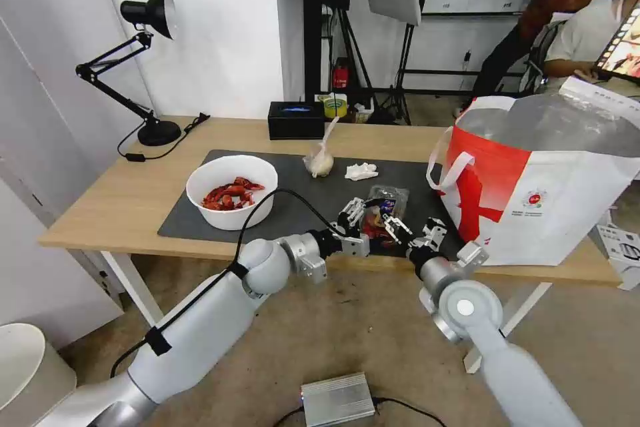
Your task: Pick up the trash from the table and place it into the takeout bag.
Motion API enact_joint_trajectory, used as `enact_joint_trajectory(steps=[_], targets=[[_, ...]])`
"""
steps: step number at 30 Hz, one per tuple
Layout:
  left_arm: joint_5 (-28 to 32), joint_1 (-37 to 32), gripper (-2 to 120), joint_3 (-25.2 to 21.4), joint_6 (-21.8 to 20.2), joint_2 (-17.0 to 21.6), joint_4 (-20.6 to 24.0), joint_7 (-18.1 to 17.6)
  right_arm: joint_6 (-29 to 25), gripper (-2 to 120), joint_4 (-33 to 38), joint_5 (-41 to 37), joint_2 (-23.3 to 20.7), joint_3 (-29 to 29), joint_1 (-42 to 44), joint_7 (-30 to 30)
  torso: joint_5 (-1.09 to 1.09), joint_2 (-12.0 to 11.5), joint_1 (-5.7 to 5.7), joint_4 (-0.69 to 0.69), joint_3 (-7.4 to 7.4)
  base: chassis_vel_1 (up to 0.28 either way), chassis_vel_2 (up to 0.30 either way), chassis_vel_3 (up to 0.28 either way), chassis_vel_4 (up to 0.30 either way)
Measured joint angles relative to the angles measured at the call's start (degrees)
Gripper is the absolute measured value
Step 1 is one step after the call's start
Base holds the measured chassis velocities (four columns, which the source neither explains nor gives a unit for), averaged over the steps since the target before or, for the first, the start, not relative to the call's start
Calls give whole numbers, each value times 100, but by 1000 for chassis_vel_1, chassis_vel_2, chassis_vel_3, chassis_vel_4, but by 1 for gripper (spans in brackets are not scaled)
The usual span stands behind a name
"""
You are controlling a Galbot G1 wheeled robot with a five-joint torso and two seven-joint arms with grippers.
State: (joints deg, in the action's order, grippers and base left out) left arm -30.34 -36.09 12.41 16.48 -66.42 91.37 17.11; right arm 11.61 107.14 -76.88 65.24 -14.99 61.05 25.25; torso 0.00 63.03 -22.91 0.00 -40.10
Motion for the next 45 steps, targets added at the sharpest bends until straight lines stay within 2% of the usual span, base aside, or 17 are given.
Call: enact_joint_trajectory(steps=[15, 20, 22, 24, 28, 29, 32, 33, 41, 45], targets=[[-8, -71, 91, 6, 31, -11, 4, 4, 201, 83, -23, -260, 29, 75, -215, 337, 0, 0, -1, -1, 0, 0, 0, 0, 0], [-8, -72, 91, 5, 40, -18, 4, 5, 280, 80, -33, -298, 37, 82, -244, 410, -1, 0, 0, -2, 0, 0, 0, 0, 0], [-6, -74, 91, 6, 41, -30, 3, 5, 307, 68, -52, -317, 44, 96, -259, 435, 0, 0, -1, -2, -1, 0, 0, 0, 0], [-5, -75, 91, 5, 41, -35, 2, 5, 316, 65, -62, -321, 49, 104, -266, 442, 1, 0, 0, -1, -1, 0, 0, 0, 0], [-1, -77, 91, 7, 42, -43, 0, 6, 335, 46, -75, -337, 61, 136, -285, 468, 2, -1, -1, 1, -2, 0, 0, 0, 0], [-1, -77, 91, 7, 42, -43, 0, 6, 335, 46, -75, -337, 61, 136, -285, 468, 2, -1, -1, 1, -2, 0, 0, 0, 0], [8, -77, 91, 7, 42, -48, 0, 7, 340, 32, -76, -350, 60, 139, -290, 473, 2, -1, -1, 1, -2, 0, 0, 0, 0], [8, -77, 91, 7, 42, -48, 0, 7, 340, 32, -76, -350, 60, 139, -290, 473, 2, -1, -1, 1, -2, 0, 0, 0, 0], [22, -78, 91, 11, 42, -65, 0, 7, 329, 2, -76, -352, 55, 122, -285, 456, 0, -1, -1, 0, 0, 0, 0, 0, 0], [36, -78, 91, 4, 42, -70, 3, 6, 312, 1, -72, -350, 55, 119, -285, 442, 0, -1, -1, 0, -1, 0, 0, 0, 0]])
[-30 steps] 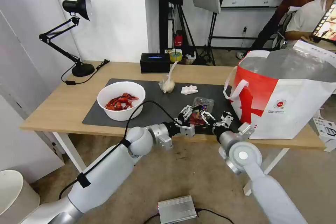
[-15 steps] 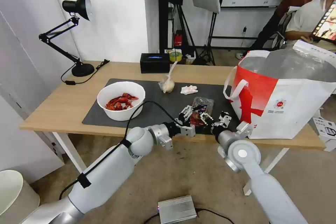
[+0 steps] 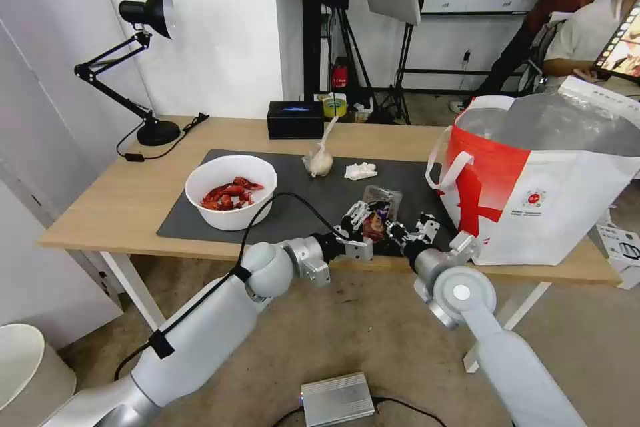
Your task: Pick up the trash from the table and place it into the takeout bag.
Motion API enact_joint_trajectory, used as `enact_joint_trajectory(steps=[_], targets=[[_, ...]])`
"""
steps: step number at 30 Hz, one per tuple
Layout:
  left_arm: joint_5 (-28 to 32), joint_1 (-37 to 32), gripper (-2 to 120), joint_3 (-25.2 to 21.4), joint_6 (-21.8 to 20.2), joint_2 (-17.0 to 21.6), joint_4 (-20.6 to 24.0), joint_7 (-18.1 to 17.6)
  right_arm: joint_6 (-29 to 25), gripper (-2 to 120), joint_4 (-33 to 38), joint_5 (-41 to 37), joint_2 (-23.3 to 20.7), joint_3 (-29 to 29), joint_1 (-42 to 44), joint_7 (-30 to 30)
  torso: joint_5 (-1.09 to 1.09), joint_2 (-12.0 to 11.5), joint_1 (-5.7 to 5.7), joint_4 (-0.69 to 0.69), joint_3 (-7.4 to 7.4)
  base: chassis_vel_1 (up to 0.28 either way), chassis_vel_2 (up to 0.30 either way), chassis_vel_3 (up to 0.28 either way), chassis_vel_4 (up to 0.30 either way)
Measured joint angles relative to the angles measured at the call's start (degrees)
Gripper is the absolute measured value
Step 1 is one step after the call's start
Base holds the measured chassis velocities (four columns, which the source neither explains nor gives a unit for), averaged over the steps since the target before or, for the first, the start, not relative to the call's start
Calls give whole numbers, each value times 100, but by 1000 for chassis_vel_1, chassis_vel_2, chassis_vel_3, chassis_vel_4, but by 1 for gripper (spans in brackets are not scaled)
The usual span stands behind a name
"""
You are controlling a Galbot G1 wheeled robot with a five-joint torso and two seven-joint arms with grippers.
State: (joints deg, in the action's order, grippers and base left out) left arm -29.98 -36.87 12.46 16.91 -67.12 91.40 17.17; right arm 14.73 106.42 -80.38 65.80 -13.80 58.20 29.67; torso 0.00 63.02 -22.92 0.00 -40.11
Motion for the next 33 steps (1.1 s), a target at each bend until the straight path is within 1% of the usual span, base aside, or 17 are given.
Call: enact_joint_trajectory(steps=[6, 19, 23, 33], targets=[[59, 3, 91, -28, -10, 23, 34, -6, -46, 1, 15, 2, -4, -1, 1, -17, 0, 0, 0, 0, 0, 0, 0, 0, 0], [155, -54, 91, -163, -60, 199, 172, -12, -161, 1, 104, 11, -55, -1, -64, -43, -1, 0, 0, 0, 0, 0, 0, 0, 0], [157, -129, 91, -279, -63, 326, 234, -11, -174, 1, 149, 8, -83, -9, -105, -46, -1, 1, 0, 0, 0, 0, 0, 0, 0], [205, -326, 91, -483, -67, 507, 334, -2, -185, 1, 174, -20, -88, 39, -236, -41, -1, 1, 0, 0, 0, 0, 0, 0, 0]])
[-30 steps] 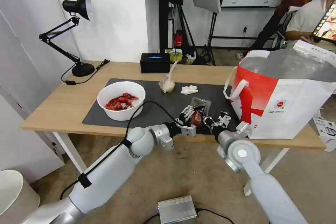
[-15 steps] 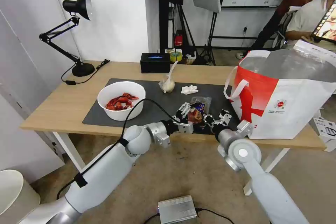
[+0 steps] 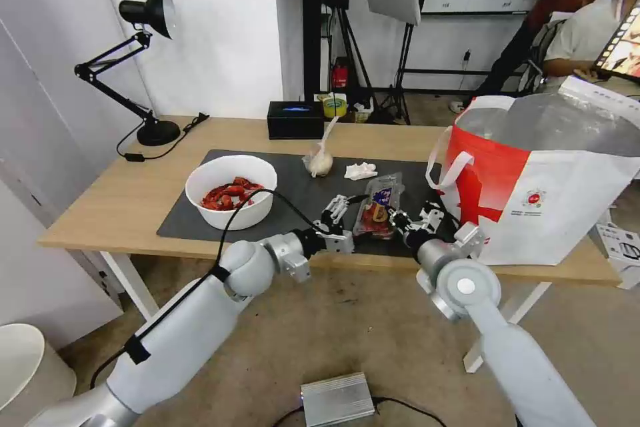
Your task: Pick up the trash from the table and place it into the takeout bag.
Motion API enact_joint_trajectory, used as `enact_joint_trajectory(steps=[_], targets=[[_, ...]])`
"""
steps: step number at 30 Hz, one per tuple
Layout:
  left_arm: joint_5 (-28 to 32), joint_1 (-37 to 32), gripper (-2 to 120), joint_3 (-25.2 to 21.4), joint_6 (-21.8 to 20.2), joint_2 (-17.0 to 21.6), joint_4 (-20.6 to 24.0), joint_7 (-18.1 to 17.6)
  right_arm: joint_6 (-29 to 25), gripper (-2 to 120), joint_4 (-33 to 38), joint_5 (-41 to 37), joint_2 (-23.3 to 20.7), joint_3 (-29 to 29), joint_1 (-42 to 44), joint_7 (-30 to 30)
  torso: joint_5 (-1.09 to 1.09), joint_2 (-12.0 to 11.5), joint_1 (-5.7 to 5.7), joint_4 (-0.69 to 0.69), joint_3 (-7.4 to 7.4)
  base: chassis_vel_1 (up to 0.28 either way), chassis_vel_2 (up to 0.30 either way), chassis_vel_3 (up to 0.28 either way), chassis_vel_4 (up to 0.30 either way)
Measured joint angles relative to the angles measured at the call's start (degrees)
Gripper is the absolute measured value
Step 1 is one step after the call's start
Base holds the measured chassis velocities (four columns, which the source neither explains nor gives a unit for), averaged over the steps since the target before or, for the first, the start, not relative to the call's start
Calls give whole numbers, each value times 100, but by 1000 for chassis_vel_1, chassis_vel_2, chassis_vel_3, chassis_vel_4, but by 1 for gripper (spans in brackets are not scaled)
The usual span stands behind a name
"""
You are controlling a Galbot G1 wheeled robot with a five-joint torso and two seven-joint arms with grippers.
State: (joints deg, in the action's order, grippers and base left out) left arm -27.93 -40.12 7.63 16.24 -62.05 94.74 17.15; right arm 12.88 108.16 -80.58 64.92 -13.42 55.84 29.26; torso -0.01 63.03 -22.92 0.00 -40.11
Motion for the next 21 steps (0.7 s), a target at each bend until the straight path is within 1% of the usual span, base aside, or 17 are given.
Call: enact_joint_trajectory(steps=[7, 9, 21], targets=[[65, -93, 91, -202, -41, 144, 133, 16, -14, 1, 10, 8, 7, 24, -52, 0, 0, 0, 0, 0, 0, 0, 0, 0, 0], [80, -102, 91, -290, -56, 232, 137, 27, -16, 1, 54, -5, -15, 31, -89, 1, 1, 0, 0, 0, 0, 0, 0, 0, 0], [117, -394, 91, -746, -60, 429, 107, 34, -17, 1, 248, -150, -208, 131, -259, -65, 0, 0, 1, 0, 1, 0, 0, 0, 0]])
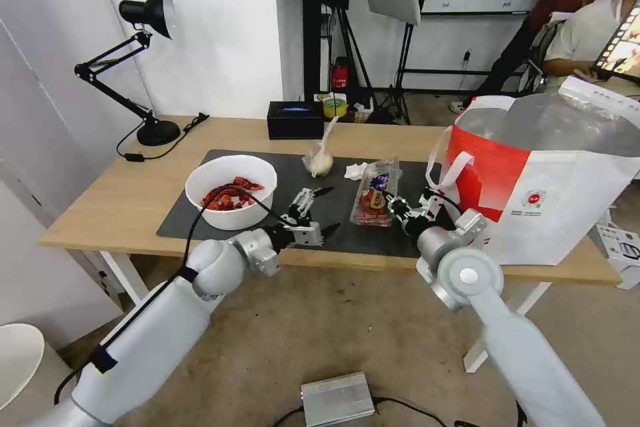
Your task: Pick up the trash from the table and place it into the takeout bag.
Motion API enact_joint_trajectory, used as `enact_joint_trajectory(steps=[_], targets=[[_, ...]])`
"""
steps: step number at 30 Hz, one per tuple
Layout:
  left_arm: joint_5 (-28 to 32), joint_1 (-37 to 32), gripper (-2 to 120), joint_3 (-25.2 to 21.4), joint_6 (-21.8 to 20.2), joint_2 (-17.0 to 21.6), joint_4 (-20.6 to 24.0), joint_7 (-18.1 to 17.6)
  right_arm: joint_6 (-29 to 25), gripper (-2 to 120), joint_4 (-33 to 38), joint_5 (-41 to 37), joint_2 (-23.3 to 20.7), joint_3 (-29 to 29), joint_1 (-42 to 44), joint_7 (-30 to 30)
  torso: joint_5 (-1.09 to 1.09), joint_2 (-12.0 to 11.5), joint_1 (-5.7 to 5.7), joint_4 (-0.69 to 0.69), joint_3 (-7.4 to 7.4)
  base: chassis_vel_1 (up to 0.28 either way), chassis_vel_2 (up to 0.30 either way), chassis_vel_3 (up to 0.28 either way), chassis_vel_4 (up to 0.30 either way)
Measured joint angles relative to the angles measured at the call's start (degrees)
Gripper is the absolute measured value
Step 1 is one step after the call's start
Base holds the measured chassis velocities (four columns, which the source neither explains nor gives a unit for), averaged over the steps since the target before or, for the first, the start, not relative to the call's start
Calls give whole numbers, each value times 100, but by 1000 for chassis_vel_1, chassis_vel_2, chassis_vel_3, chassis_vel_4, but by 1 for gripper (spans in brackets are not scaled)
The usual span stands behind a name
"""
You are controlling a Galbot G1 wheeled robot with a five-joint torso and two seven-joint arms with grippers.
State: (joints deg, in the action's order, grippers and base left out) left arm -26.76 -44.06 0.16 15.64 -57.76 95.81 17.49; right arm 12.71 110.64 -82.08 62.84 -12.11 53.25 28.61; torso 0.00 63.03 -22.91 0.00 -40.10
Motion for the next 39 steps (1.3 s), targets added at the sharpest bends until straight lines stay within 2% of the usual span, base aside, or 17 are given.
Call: enact_joint_trajectory(steps=[10, 15, 30, 39], targets=[[20, -296, 91, -329, -46, 101, 44, -13, -3, 1, 296, -58, -289, 117, -153, -297, 0, 0, 0, 0, 0, 0, 0, 0, 0], [36, -359, 91, -386, -53, 140, 49, -32, -149, 1, 552, -68, -652, 73, -267, -786, 0, 0, 0, 0, 0, 0, 0, 0, 0], [39, -336, 91, -370, -65, 82, -67, -39, -208, 1, 991, -699, -1353, -206, -818, -710, 1, 0, 0, 0, -1, 0, 0, 0, 0], [70, -237, 91, -342, -74, 66, -86, -44, -225, 1, 1279, -1301, -1913, -779, -946, -561, 1, 0, 0, 0, -1, 0, 0, 0, 0]])
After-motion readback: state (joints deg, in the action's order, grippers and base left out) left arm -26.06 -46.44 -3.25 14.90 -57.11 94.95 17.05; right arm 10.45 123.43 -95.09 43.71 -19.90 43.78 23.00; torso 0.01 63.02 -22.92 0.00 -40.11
